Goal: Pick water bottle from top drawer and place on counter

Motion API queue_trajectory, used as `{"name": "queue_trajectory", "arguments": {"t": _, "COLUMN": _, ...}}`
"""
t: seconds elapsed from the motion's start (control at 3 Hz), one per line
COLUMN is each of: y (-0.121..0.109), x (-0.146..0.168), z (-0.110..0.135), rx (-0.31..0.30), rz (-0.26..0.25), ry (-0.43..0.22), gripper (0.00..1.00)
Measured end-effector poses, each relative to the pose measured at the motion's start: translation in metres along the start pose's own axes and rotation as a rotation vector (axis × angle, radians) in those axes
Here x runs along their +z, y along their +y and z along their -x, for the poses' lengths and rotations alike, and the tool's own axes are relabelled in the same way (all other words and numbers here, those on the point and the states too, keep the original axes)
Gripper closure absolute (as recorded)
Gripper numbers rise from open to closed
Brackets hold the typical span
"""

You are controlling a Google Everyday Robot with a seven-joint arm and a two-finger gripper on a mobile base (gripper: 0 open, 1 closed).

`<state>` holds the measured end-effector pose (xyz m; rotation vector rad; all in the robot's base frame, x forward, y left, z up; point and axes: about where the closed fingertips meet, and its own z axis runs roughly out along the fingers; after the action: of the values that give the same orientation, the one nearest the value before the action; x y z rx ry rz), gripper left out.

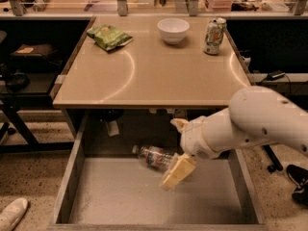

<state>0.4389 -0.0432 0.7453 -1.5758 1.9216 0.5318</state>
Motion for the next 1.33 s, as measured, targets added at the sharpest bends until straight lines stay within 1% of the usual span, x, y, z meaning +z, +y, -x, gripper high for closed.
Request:
{"name": "queue_trajectory", "arguments": {"t": 0.33, "y": -0.001, "x": 0.027, "z": 0.005, "rx": -0.007, "rz": -0.018, "ry": -0.027, "gripper": 0.0}}
{"name": "queue_trajectory", "arguments": {"t": 0.67, "y": -0.005, "x": 0.067, "z": -0.011, "rx": -0.014, "rz": -0.058, "ry": 0.032, "gripper": 0.0}}
{"name": "queue_trajectory", "arguments": {"t": 1.0, "y": -0.013, "x": 0.102, "z": -0.027, "rx": 0.002, "rz": -0.068, "ry": 0.067, "gripper": 0.0}}
{"name": "queue_trajectory", "arguments": {"t": 1.33, "y": -0.021, "x": 0.127, "z": -0.04, "rx": 0.02, "rz": -0.059, "ry": 0.088, "gripper": 0.0}}
